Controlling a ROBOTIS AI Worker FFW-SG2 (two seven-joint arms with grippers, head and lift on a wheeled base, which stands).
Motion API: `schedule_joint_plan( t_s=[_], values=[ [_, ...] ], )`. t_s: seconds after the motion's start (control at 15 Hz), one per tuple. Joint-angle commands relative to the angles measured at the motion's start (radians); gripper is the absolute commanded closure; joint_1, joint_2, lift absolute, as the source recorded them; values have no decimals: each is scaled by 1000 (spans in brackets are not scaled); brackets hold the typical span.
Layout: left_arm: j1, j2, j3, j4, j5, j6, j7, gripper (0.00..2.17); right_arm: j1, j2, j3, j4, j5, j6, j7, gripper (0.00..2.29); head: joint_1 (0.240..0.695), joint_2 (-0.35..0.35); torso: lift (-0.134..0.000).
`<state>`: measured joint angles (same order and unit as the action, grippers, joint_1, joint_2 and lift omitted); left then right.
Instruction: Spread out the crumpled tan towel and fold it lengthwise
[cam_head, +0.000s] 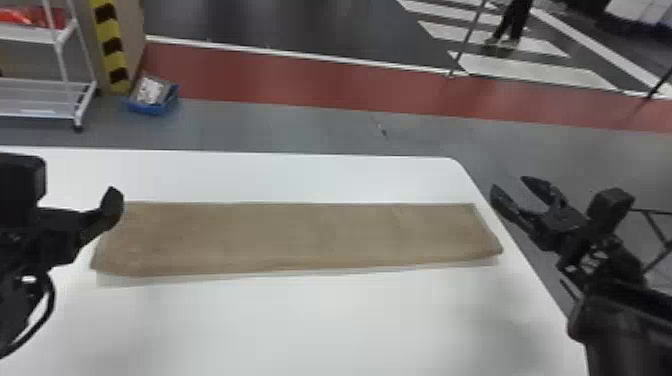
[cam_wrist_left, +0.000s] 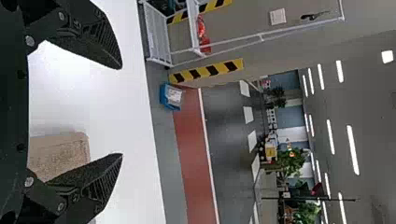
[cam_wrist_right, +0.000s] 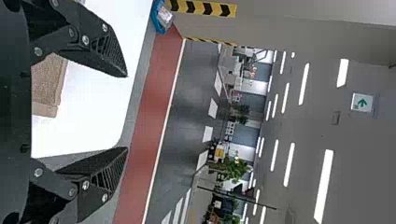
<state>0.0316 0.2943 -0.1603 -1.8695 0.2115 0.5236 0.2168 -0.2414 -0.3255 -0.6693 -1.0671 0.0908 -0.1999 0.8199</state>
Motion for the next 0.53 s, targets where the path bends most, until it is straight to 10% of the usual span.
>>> schedule_joint_plan(
  t_s=[0.0, 0.47],
  values=[
    [54, 5, 54, -33, 43, 46, -48, 19, 34, 0, -10, -37, -23, 0, 1, 49, 695, -286, -125],
    [10, -4, 71, -30, 167, 227, -142, 161, 74, -4, -26, -47, -39, -22, 1, 49, 695, -317, -125]
  ],
)
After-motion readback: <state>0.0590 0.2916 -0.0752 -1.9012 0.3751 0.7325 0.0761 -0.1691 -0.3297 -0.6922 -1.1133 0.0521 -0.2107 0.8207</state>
